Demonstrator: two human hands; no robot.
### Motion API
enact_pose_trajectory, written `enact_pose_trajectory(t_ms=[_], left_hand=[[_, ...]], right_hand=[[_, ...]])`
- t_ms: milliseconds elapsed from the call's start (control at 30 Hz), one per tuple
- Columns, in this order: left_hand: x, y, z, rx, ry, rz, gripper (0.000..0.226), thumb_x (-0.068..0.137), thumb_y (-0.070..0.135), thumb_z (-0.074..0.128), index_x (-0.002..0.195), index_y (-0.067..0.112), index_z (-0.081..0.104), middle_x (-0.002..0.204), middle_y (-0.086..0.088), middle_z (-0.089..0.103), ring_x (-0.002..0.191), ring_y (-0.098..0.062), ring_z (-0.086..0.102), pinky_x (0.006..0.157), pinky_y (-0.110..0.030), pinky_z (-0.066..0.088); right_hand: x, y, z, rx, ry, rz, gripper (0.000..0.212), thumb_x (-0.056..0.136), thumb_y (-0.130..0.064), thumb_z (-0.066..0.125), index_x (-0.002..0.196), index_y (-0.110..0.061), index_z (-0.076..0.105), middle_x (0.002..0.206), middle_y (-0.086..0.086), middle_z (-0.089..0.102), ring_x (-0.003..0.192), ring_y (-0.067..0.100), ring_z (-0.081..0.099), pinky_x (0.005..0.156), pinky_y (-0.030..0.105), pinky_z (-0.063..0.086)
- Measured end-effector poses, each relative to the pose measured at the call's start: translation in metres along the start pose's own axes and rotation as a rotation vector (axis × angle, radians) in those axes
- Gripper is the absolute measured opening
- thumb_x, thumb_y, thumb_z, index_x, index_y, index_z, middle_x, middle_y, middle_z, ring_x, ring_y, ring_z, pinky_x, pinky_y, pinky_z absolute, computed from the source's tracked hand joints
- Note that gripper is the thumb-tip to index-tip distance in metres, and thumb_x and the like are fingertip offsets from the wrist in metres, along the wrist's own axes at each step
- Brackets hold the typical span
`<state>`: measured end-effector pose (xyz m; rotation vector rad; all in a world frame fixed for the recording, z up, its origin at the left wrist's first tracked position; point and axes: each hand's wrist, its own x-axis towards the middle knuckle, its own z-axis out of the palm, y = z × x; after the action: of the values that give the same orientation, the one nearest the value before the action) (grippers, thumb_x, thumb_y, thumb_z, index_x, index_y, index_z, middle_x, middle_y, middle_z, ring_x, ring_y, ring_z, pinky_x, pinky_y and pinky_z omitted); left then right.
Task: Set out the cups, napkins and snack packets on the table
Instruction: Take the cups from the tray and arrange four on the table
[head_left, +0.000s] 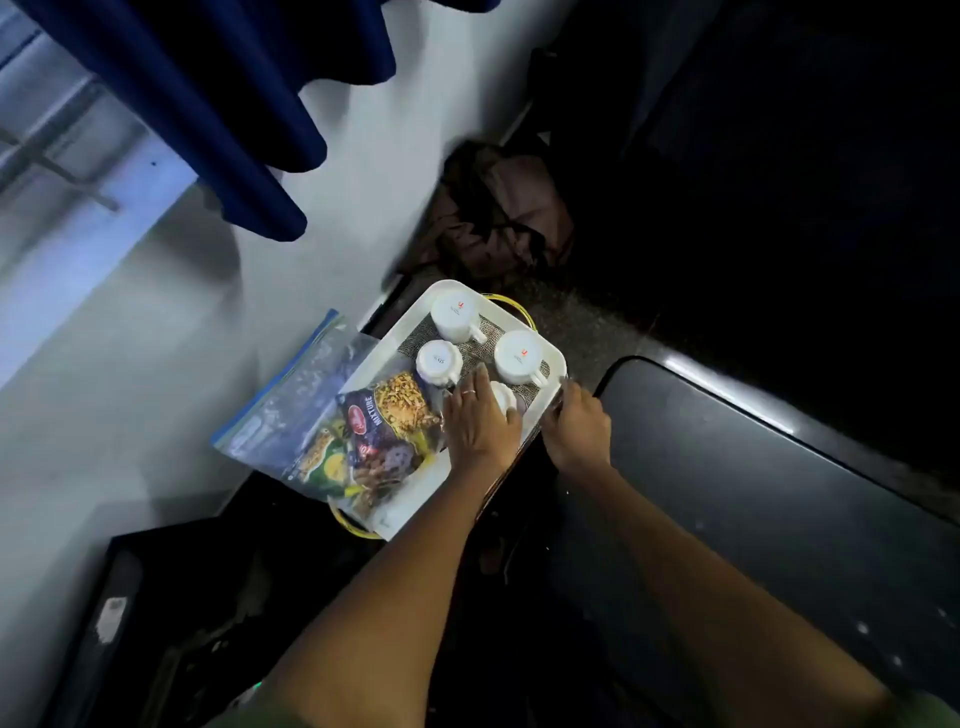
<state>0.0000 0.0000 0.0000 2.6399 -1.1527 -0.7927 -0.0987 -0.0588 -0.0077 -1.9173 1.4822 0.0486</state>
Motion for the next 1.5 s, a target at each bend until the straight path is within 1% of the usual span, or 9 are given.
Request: enact_pose_trajectory(t_ms=[200, 600, 867, 967, 1067, 1167, 1233, 1400, 1500], left_hand=[[0.045, 0.011, 0.003, -0.063, -0.027, -0.045, 0.064, 0.091, 0.030, 0.049, 0.147, 0.012, 0.022, 0.143, -0.014, 0.045, 0.138, -0.027, 0.033, 0.116, -0.045, -0.002], [0.080, 0.008, 0.015, -0.210, -0.119, -0.146, 0.053, 0.096, 0.029, 0.042, 0.143, 0.008, 0.029, 0.140, -0.016, 0.049, 0.135, -0.029, 0.037, 0.114, -0.039, 0.007], [0.071, 0.016, 0.000, -0.346, -0.101, -0.198, 0.042, 0.095, 0.026, 0.041, 0.136, 0.013, 0.045, 0.133, -0.011, 0.056, 0.131, -0.029, 0.041, 0.116, -0.046, -0.002], [0.056, 0.028, -0.007, -0.402, -0.071, -0.213, 0.041, 0.095, 0.025, 0.042, 0.135, 0.014, 0.045, 0.133, -0.011, 0.056, 0.130, -0.030, 0.043, 0.118, -0.046, 0.006], [0.036, 0.042, -0.012, -0.486, -0.013, -0.233, 0.039, 0.094, 0.023, 0.043, 0.132, 0.012, 0.048, 0.132, -0.012, 0.057, 0.124, -0.032, 0.048, 0.113, -0.046, 0.025], [0.014, 0.058, -0.012, -0.598, 0.032, -0.280, 0.035, 0.094, 0.024, 0.042, 0.127, 0.013, 0.051, 0.121, -0.013, 0.063, 0.117, -0.031, 0.053, 0.108, -0.042, 0.032], [-0.004, 0.071, -0.007, -0.679, 0.057, -0.342, 0.034, 0.094, 0.026, 0.044, 0.123, 0.012, 0.053, 0.120, -0.012, 0.063, 0.115, -0.031, 0.053, 0.100, -0.036, 0.037], [-0.039, 0.096, 0.017, -0.702, 0.059, -0.466, 0.036, 0.094, 0.032, 0.042, 0.118, 0.009, 0.057, 0.119, -0.013, 0.062, 0.105, -0.028, 0.054, 0.071, -0.023, 0.021], [-0.054, 0.106, 0.040, -0.753, 0.012, -0.471, 0.041, 0.093, 0.037, 0.045, 0.111, 0.003, 0.060, 0.112, -0.017, 0.064, 0.098, -0.030, 0.057, 0.073, -0.028, 0.034]], right_hand=[[0.047, -0.009, 0.007, 0.108, -0.043, 0.049, 0.049, 0.091, -0.020, 0.048, 0.137, -0.007, 0.037, 0.136, 0.017, 0.046, 0.125, 0.035, 0.042, 0.103, 0.047, 0.037], [0.068, -0.011, 0.026, 0.140, -0.187, 0.144, 0.046, 0.099, -0.028, 0.034, 0.143, -0.018, 0.027, 0.142, 0.015, 0.043, 0.135, 0.034, 0.030, 0.105, 0.051, 0.025], [0.057, -0.011, 0.011, 0.328, -0.245, 0.157, 0.044, 0.099, -0.026, 0.035, 0.141, -0.014, 0.033, 0.135, 0.013, 0.052, 0.121, 0.034, 0.049, 0.101, 0.050, 0.039], [0.047, -0.010, 0.002, 0.392, -0.225, 0.160, 0.045, 0.098, -0.024, 0.038, 0.142, -0.014, 0.033, 0.132, 0.014, 0.053, 0.116, 0.034, 0.052, 0.098, 0.048, 0.043], [0.035, -0.006, -0.009, 0.405, -0.188, 0.174, 0.045, 0.098, -0.023, 0.036, 0.143, -0.019, 0.032, 0.134, 0.013, 0.052, 0.120, 0.033, 0.049, 0.100, 0.043, 0.040], [0.017, 0.004, -0.017, 0.429, -0.133, 0.200, 0.044, 0.096, -0.027, 0.035, 0.140, -0.027, 0.033, 0.134, 0.005, 0.053, 0.126, 0.031, 0.041, 0.105, 0.045, 0.027], [0.003, 0.014, -0.023, 0.519, -0.081, 0.223, 0.044, 0.094, -0.028, 0.037, 0.138, -0.028, 0.037, 0.132, 0.001, 0.055, 0.125, 0.028, 0.042, 0.105, 0.044, 0.028], [-0.030, 0.053, -0.033, 0.748, 0.011, 0.214, 0.036, 0.096, -0.020, 0.043, 0.132, -0.017, 0.047, 0.127, 0.005, 0.057, 0.111, 0.019, 0.054, 0.088, 0.028, 0.040], [-0.048, 0.085, -0.035, 0.773, 0.067, 0.258, 0.033, 0.096, -0.024, 0.044, 0.128, -0.017, 0.050, 0.115, -0.001, 0.058, 0.099, 0.013, 0.051, 0.082, 0.026, 0.037]])
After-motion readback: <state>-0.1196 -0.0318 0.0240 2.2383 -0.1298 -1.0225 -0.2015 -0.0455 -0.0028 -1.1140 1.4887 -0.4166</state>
